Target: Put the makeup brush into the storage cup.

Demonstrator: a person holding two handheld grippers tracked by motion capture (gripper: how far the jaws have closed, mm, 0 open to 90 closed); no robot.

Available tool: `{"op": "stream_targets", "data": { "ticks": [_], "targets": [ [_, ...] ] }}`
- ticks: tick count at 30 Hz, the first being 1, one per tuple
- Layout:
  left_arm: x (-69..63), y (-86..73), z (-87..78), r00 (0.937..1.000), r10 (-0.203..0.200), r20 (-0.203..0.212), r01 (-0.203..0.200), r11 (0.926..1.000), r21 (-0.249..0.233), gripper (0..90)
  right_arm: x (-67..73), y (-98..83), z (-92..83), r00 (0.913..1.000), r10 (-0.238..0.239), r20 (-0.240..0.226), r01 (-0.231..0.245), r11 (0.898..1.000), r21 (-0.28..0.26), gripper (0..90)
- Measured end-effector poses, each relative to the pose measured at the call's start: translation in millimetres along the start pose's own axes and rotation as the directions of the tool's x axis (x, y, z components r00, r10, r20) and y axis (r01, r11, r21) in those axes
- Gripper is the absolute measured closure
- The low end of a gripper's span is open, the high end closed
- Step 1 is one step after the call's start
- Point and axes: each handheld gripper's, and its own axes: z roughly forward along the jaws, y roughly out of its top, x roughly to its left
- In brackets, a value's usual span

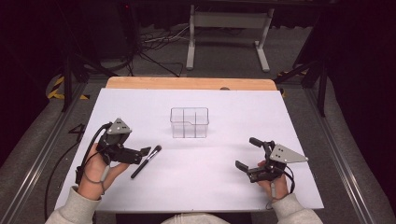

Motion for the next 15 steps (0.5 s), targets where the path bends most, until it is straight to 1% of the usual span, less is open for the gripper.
{"op": "stream_targets", "data": {
  "ticks": [1,2,7,9,10,12,15],
  "targets": [
    [-0.3,0.9,0.2,1.0,0.006,-0.003,-0.006,1.0,0.005,7.4,-0.4,0.0,-0.1,1.0,0.0,-0.001,0.0,1.0,0.0,0.0],
    [-1.6,2.9,-0.5,0.9999,0.013,-0.005,-0.012,0.9997,0.021,7.6,-0.3,0.1,-0.3,1.0,0.003,0.001,-0.003,1.0,0.0,0.0],
    [-2.3,5.9,-2.6,1.0,0.007,-0.003,-0.007,0.9996,0.026,9.5,-1.0,0.1,-0.9,1.0,0.006,0.004,-0.006,1.0,0.001,0.0],
    [-2.9,7.0,-3.1,0.9999,0.009,0.007,-0.01,0.999,0.043,10.8,-0.8,0.4,-0.9,1.0,0.004,0.005,-0.004,1.0,0.001,0.0],
    [-3.0,7.9,-3.2,0.9998,0.018,0.003,-0.018,0.9984,0.054,11.5,-0.8,0.4,-0.9,1.0,0.004,0.005,-0.004,1.0,0.002,0.0],
    [-3.7,9.3,-2.8,0.9998,0.019,0.005,-0.019,0.9976,0.067,11.6,-0.8,0.5,-0.9,1.0,0.002,0.005,-0.002,1.0,0.002,0.0],
    [-3.5,11.9,-1.5,0.9996,0.02,0.022,-0.022,0.9954,0.094,11.7,-0.8,0.6,-0.9,1.0,0.003,0.003,-0.003,1.0,0.001,0.0]
  ]
}}
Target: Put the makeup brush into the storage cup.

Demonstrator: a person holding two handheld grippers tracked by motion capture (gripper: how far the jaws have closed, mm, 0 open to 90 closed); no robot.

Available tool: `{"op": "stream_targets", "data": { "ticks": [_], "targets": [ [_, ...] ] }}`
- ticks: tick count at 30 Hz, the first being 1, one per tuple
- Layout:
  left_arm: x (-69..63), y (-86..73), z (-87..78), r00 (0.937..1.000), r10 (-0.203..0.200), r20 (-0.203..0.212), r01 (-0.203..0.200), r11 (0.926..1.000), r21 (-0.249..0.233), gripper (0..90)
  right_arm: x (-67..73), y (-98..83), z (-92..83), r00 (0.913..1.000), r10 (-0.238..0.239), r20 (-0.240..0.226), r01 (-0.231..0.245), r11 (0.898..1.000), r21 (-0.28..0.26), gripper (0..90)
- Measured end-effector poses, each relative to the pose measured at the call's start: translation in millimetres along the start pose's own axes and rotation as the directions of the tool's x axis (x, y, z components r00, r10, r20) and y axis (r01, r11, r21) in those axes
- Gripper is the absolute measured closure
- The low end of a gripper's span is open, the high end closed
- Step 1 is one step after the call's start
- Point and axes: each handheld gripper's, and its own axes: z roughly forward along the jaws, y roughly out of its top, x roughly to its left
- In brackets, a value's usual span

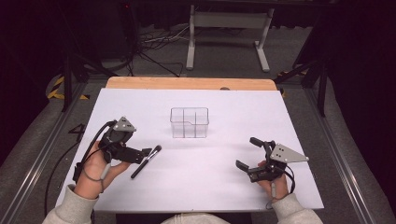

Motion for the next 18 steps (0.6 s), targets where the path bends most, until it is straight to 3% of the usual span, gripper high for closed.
{"op": "stream_targets", "data": {
  "ticks": [3,14,18],
  "targets": [
    [0.6,2.5,0.8,0.9995,0.003,0.032,-0.004,0.9994,0.033,12.9,-0.1,0.1,0.3,1.0,0.0,-0.007,0.0,1.0,0.004,0.0],
    [3.2,6.9,5.2,0.9989,0.011,0.046,-0.016,0.9925,0.121,13.5,-2.3,0.1,0.0,0.9993,0.032,-0.019,-0.031,0.999,0.007,0.0],
    [4.5,8.9,7.7,0.9982,0.019,0.057,-0.028,0.9866,0.161,14.4,-3.2,0.0,-0.4,0.999,0.038,-0.024,-0.038,0.999,0.006,0.0]
  ]
}}
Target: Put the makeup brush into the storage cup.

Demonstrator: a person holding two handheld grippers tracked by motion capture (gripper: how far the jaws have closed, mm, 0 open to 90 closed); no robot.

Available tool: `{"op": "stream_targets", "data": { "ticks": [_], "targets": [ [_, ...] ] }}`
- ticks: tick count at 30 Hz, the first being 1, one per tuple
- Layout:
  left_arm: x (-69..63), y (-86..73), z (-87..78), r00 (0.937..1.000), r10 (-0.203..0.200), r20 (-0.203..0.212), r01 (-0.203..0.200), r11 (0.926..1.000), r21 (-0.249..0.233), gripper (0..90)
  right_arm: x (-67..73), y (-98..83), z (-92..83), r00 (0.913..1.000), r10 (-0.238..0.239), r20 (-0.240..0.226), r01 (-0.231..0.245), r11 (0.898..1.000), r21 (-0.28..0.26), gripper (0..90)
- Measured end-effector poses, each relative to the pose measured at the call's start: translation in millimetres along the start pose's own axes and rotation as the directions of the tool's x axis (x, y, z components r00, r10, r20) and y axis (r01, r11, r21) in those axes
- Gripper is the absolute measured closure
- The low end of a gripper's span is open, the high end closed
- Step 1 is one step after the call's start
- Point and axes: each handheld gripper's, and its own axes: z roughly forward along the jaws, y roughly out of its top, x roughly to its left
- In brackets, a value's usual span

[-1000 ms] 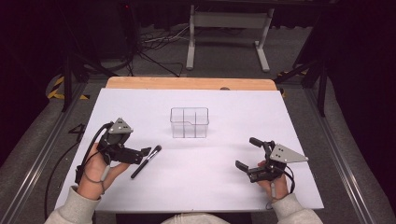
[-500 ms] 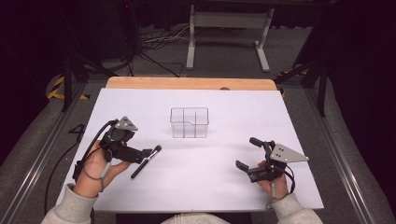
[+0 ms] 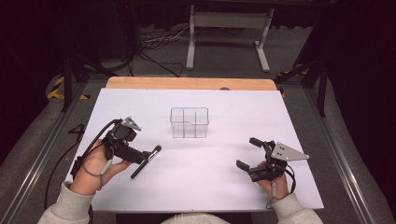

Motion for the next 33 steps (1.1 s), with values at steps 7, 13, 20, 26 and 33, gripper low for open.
{"op": "stream_targets", "data": {
  "ticks": [7,13,20,26,33],
  "targets": [
    [-0.1,1.8,2.5,0.9998,0.02,-0.002,-0.02,0.999,0.039,14.8,-0.1,0.0,0.1,1.0,0.0,-0.006,0.0,1.0,0.0,0.1],
    [0.5,3.5,4.0,0.9994,0.034,0.0,-0.034,0.9957,0.087,17.9,-0.1,-0.2,0.2,0.9999,0.005,-0.014,-0.005,1.0,0.004,0.1],
    [2.8,4.7,9.6,0.999,0.044,0.003,-0.044,0.9904,0.131,17.9,0.1,0.1,-0.2,0.9998,0.005,-0.018,-0.005,1.0,0.005,0.2],
    [5.3,4.8,16.9,0.9994,0.035,0.007,-0.036,0.9866,0.16,18.4,-0.4,-0.1,-0.7,0.9998,0.004,-0.018,-0.004,1.0,0.008,0.4],
    [6.7,4.9,28.0,0.9995,0.028,0.011,-0.03,0.9794,0.2,19.0,-0.6,0.2,-1.9,0.9998,0.007,-0.016,-0.006,1.0,0.005,0.4]
  ]
}}
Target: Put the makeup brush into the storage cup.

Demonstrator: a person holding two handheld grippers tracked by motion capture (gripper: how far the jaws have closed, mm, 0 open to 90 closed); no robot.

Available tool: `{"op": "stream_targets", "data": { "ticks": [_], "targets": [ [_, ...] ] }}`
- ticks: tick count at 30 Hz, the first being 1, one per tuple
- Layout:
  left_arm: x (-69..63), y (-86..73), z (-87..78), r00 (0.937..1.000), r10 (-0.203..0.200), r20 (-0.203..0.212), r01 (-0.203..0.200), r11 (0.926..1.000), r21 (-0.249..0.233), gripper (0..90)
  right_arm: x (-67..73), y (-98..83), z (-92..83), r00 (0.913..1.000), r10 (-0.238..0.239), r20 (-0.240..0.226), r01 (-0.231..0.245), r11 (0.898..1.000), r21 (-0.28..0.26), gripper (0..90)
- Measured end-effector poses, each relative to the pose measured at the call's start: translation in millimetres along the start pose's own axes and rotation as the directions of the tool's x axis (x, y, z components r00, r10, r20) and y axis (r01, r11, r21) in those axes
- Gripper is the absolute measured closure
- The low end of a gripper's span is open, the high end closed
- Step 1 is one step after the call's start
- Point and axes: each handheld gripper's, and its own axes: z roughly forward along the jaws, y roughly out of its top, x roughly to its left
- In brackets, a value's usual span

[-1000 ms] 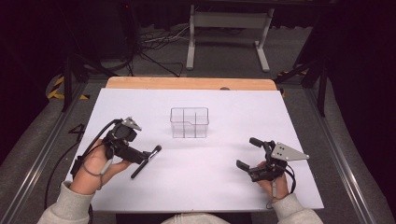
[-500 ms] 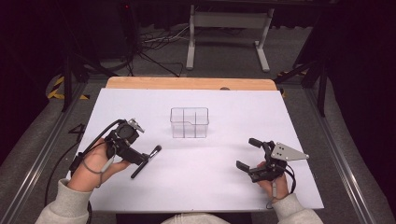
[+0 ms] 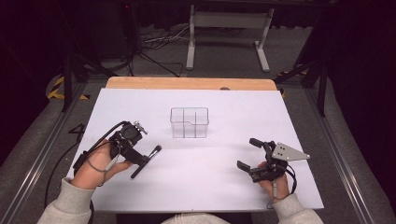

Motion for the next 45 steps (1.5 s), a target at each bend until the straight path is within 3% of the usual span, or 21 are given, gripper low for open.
{"op": "stream_targets", "data": {
  "ticks": [7,19,45],
  "targets": [
    [3.6,0.4,10.9,0.9998,-0.017,-0.007,0.018,0.9985,0.052,20.4,-0.1,0.1,-0.5,1.0,0.001,0.002,-0.001,1.0,-0.001,0.4],
    [5.3,1.1,23.0,0.9998,-0.022,0.001,0.022,0.9953,0.094,21.3,-0.3,0.4,-0.7,1.0,-0.002,0.0,0.002,1.0,-0.004,0.4],
    [5.7,0.7,44.4,0.9998,-0.019,0.005,0.018,0.9892,0.146,26.5,-0.7,1.1,-2.0,1.0,0.002,0.0,-0.002,1.0,-0.007,0.4]
  ]
}}
